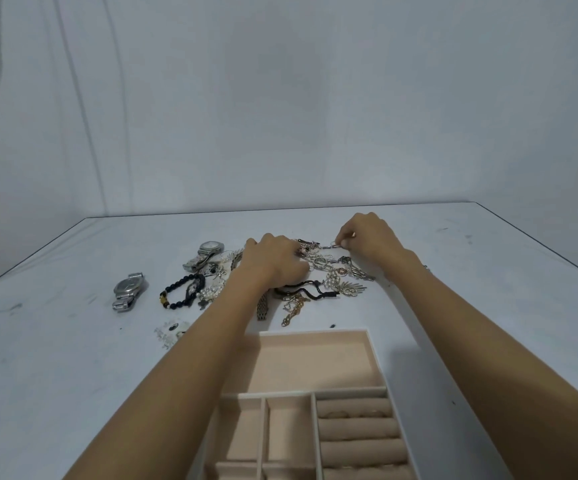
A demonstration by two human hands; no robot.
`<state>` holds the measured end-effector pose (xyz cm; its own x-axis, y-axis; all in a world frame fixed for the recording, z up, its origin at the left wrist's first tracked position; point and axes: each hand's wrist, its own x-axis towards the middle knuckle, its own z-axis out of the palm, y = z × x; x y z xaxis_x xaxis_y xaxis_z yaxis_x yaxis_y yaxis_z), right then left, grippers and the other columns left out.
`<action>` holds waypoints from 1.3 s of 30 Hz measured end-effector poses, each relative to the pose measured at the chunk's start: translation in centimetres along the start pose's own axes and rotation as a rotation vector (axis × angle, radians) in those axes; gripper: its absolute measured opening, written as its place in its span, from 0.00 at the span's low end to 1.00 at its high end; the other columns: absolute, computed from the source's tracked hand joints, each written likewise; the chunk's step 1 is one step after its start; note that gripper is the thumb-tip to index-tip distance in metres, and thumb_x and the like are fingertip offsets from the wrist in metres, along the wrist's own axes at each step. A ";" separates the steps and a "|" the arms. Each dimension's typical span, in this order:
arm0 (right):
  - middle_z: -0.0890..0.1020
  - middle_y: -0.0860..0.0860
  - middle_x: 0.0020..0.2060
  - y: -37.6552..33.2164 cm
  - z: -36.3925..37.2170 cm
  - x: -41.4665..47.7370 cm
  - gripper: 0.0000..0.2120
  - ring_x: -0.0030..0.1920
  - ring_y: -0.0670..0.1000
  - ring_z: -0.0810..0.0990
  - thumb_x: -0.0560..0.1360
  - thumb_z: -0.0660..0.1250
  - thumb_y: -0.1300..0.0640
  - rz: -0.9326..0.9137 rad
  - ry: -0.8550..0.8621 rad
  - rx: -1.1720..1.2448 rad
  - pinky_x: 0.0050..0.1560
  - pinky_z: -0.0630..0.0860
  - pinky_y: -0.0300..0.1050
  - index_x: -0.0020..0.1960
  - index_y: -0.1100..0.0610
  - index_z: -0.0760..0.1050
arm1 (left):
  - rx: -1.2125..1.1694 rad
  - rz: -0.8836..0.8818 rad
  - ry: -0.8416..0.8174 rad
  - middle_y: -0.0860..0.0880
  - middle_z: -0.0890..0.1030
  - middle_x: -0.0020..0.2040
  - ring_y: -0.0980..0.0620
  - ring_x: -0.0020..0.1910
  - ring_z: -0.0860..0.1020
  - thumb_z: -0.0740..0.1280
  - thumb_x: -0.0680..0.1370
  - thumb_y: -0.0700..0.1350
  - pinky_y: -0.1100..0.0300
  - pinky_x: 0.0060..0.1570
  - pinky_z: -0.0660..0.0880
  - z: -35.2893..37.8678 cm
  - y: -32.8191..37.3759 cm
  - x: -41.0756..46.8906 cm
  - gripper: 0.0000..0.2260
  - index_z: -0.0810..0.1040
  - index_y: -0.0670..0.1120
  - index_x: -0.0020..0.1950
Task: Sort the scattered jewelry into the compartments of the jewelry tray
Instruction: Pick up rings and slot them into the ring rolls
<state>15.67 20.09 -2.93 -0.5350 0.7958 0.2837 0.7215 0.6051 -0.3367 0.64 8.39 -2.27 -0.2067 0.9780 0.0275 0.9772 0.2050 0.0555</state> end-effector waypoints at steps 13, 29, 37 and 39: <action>0.82 0.56 0.47 0.4 0.4 0.6 0.07 0.48 0.55 0.78 0.74 0.69 0.63 -0.030 -0.027 0.032 0.47 0.73 0.45 0.50 0.57 0.82 | -0.151 0.129 0.174 0.52 0.78 0.58 0.49 0.58 0.75 0.62 0.78 0.46 0.56 0.52 0.71 0.5 -0.8 0.3 0.12 0.79 0.54 0.59; 0.82 0.56 0.33 2.9 -2.9 -2.4 0.05 0.31 0.48 0.79 0.69 0.74 0.66 0.215 0.146 0.642 0.31 0.75 0.32 0.41 0.62 0.78 | -0.264 0.054 0.268 0.53 0.79 0.53 0.50 0.52 0.75 0.61 0.78 0.42 0.58 0.43 0.68 0.6 -1.6 -0.7 0.07 0.76 0.50 0.54; 0.83 0.57 0.32 2.5 -3.2 -4.5 0.03 0.27 0.51 0.77 0.68 0.74 0.67 0.236 0.034 0.660 0.28 0.73 0.36 0.41 0.63 0.81 | -0.287 0.285 0.226 0.55 0.80 0.48 0.52 0.49 0.75 0.67 0.75 0.47 0.55 0.48 0.70 0.0 0.7 -1.1 0.06 0.80 0.51 0.51; 0.83 0.55 0.31 1.8 -3.4 -4.7 0.03 0.25 0.49 0.75 0.67 0.75 0.66 0.195 -0.018 0.625 0.26 0.72 0.34 0.40 0.61 0.82 | -0.285 0.328 0.161 0.56 0.81 0.45 0.53 0.45 0.77 0.68 0.74 0.48 0.56 0.46 0.70 0.1 1.2 -1.0 0.04 0.81 0.52 0.47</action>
<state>20.94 17.38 -1.85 -0.4315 0.8893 0.1514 0.4175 0.3457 -0.8404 2.07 7.66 -2.33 0.0842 0.9665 0.2424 0.9446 -0.1548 0.2893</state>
